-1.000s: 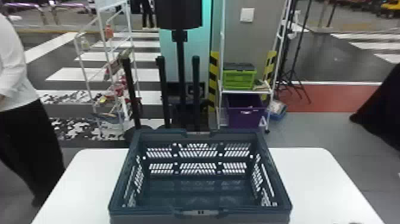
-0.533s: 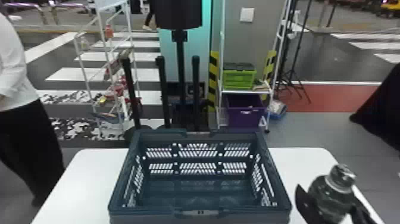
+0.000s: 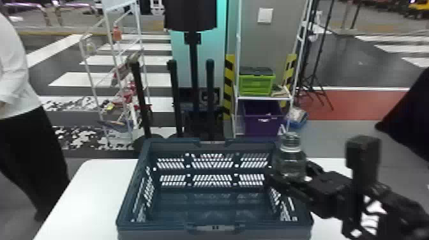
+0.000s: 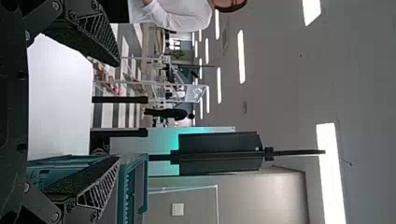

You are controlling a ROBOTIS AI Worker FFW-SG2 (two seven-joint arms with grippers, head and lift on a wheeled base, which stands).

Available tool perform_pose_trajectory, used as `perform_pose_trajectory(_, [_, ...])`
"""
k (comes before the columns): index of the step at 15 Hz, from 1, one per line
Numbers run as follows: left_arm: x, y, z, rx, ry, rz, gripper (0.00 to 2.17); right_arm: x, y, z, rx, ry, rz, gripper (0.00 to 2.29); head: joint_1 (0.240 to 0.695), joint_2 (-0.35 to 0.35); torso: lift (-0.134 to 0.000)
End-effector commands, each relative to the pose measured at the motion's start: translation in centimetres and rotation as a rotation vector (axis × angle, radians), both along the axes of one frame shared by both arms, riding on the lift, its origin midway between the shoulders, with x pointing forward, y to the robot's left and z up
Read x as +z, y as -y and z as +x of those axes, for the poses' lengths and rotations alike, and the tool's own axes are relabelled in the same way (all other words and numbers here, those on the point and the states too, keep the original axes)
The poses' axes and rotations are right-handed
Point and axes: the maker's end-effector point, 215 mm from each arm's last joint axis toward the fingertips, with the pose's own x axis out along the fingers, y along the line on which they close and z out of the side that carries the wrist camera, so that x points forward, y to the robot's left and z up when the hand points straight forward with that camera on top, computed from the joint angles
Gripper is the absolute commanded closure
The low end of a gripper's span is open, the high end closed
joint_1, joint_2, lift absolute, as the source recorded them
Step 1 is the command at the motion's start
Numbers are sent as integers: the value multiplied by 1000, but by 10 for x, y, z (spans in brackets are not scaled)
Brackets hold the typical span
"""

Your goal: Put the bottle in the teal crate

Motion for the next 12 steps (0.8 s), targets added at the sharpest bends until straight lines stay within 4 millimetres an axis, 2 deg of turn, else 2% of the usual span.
perform_pose_trajectory(1, [-5,-2,-2,10,-9,-5,184,-7,-33,16,76,-99,-56,1845,499,0,0])
perform_pose_trajectory(4, [-7,-2,-3,15,-10,-6,184,-19,-73,27,168,-209,-101,1784,499,0,0])
perform_pose_trajectory(8, [-7,-2,-3,22,-6,-13,184,-61,-114,10,251,-411,-174,1787,499,0,0])
perform_pose_trajectory(11, [-7,-2,-4,24,-3,-14,184,-80,-142,19,281,-446,-190,1787,499,0,0])
perform_pose_trajectory(12, [-6,-3,-5,26,1,-14,184,-80,-153,26,295,-429,-174,1787,499,0,0])
